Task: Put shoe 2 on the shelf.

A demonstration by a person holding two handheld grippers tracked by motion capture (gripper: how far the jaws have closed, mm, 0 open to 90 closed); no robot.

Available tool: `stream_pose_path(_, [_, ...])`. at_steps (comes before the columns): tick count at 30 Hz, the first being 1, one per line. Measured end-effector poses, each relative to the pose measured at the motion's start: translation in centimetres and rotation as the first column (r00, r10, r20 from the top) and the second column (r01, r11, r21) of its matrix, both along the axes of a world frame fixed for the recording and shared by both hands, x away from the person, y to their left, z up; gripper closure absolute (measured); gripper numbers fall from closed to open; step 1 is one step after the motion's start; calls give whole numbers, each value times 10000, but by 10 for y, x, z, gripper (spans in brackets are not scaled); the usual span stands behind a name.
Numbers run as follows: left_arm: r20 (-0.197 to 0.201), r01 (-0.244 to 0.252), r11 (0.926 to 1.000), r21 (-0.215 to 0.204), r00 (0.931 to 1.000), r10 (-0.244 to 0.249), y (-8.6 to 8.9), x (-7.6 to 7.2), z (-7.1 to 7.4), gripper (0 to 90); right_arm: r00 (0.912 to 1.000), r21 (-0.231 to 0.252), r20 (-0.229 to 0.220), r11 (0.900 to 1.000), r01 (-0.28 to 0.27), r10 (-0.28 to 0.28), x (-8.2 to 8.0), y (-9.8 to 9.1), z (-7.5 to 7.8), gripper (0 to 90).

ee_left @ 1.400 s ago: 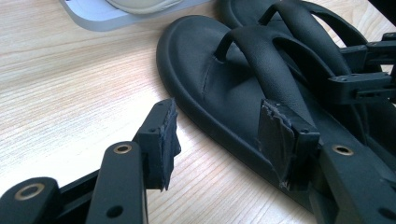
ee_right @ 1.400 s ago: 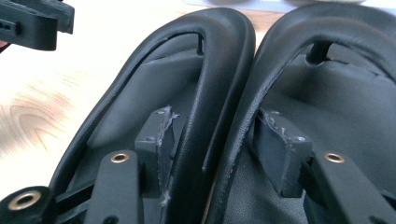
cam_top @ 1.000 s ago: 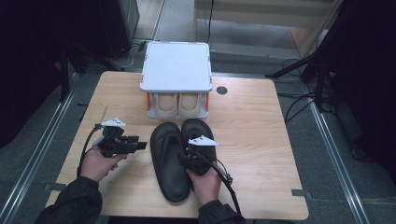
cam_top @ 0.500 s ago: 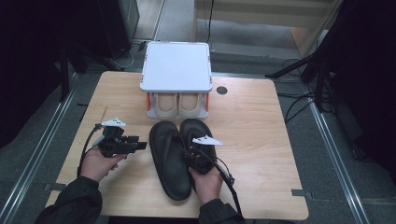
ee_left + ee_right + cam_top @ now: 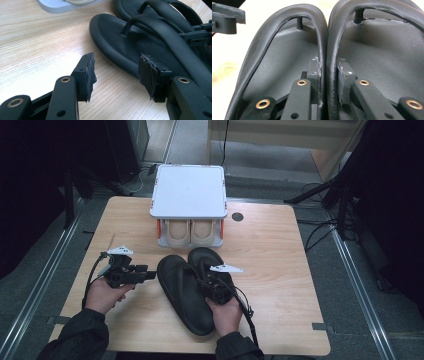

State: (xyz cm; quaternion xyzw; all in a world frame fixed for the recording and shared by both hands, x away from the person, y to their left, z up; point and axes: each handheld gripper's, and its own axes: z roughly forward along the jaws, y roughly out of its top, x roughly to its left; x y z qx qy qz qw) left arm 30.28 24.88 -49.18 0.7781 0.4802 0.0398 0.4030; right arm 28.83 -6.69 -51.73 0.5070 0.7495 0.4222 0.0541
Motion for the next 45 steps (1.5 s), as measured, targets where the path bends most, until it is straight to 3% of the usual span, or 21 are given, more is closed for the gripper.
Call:
stream_pose_path(5, [-2, -166, 9998, -117, 9999, 166, 5, 1, 1, 454, 9995, 267, -133, 9992, -294, 298, -1, -9, 10, 765])
stream_pose_path(10, [-21, -317, 9995, -79, 9995, 317, 10, 1, 2, 450, 9917, 169, -98, 9916, -1280, 1282, -2, -17, 21, 764])
stream_pose_path(14, [56, -460, 9989, -62, 9989, 460, 16, 1, 3, 447, 9760, -103, -34, 9759, -2179, 2179, -2, -19, 28, 765])
stream_pose_path(22, [-7, -1136, 9935, -119, 9935, 1136, 37, -2, 2, 439, 9375, 123, 57, 9374, -3480, 3480, 5, -16, 46, 764])
stream_pose_path(26, [-70, -1358, 9907, -114, 9907, 1357, 43, -5, 1, 437, 9059, 93, 154, 9059, -4234, 4232, 13, -12, 57, 764])
stream_pose_path(27, [-83, -1391, 9902, -76, 9902, 1391, 43, -5, 0, 436, 8911, 17, 191, 8913, -4534, 4533, 15, -10, 61, 764])
stream_pose_path(37, [-26, -1875, 9822, -79, 9823, 1875, 56, -14, 0, 432, 7935, -219, 163, 7937, -6080, 6083, 31, 7, 92, 764])
stream_pose_path(42, [-78, -2045, 9788, -109, 9789, 2044, 62, -16, -1, 431, 7530, -204, 153, 7532, -6575, 6578, 40, 18, 112, 763])
stream_pose_path(45, [-77, -2064, 9784, -110, 9785, 2063, 64, -17, -1, 430, 7367, -176, 102, 7367, -6759, 6761, 45, 25, 125, 763])
